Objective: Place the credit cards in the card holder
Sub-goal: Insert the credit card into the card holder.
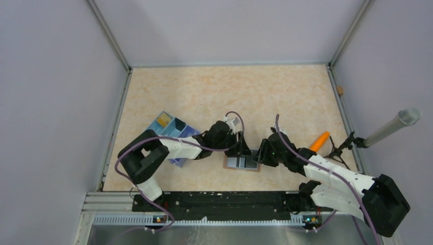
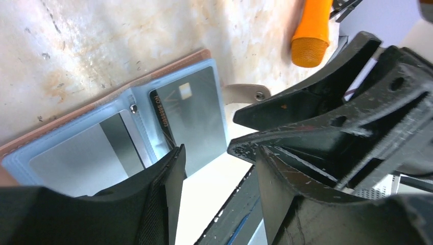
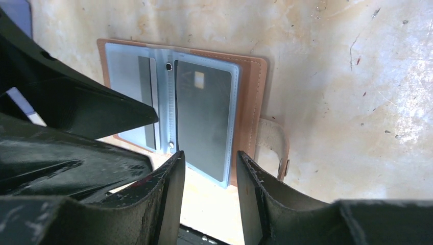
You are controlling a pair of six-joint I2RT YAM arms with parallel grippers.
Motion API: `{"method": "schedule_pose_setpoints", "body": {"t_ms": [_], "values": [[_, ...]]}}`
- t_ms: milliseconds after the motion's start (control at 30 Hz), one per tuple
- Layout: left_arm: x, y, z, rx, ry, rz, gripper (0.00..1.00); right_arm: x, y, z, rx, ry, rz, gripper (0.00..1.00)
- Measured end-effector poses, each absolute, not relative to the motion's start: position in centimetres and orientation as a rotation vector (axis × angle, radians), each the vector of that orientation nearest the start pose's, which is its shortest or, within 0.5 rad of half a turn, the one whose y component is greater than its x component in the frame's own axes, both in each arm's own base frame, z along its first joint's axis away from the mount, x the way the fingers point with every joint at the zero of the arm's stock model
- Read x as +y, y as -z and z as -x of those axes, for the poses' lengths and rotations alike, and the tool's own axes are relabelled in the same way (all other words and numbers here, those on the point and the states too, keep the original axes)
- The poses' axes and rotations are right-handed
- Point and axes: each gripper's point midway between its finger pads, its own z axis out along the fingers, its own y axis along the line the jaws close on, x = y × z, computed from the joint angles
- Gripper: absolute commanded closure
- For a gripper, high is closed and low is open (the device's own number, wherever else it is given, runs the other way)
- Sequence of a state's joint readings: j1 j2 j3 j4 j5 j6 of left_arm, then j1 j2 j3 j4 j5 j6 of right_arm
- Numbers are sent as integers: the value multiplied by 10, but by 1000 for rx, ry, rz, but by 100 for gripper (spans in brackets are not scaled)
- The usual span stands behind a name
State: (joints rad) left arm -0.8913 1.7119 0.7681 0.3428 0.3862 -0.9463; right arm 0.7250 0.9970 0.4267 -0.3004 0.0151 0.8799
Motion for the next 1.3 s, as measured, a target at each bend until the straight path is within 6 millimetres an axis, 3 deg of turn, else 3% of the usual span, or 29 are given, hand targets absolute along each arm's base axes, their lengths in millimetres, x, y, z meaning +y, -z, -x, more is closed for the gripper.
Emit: {"method": "schedule_pose_setpoints", "body": {"t_ms": [200,300,633,1300], "values": [[-377,-95,-193,2438,1293,-207,33,192,-50,-173,2537,-678,-215,61],[-365,-100,-196,2434,1210,-198,33,192,-50,-173,2538,-677,-215,64],[-324,-66,-200,2566,936,-123,35,192,-41,-171,2574,-654,-221,73],[-310,-43,-191,2633,860,-111,40,200,-47,-171,2565,-716,-194,88]]}}
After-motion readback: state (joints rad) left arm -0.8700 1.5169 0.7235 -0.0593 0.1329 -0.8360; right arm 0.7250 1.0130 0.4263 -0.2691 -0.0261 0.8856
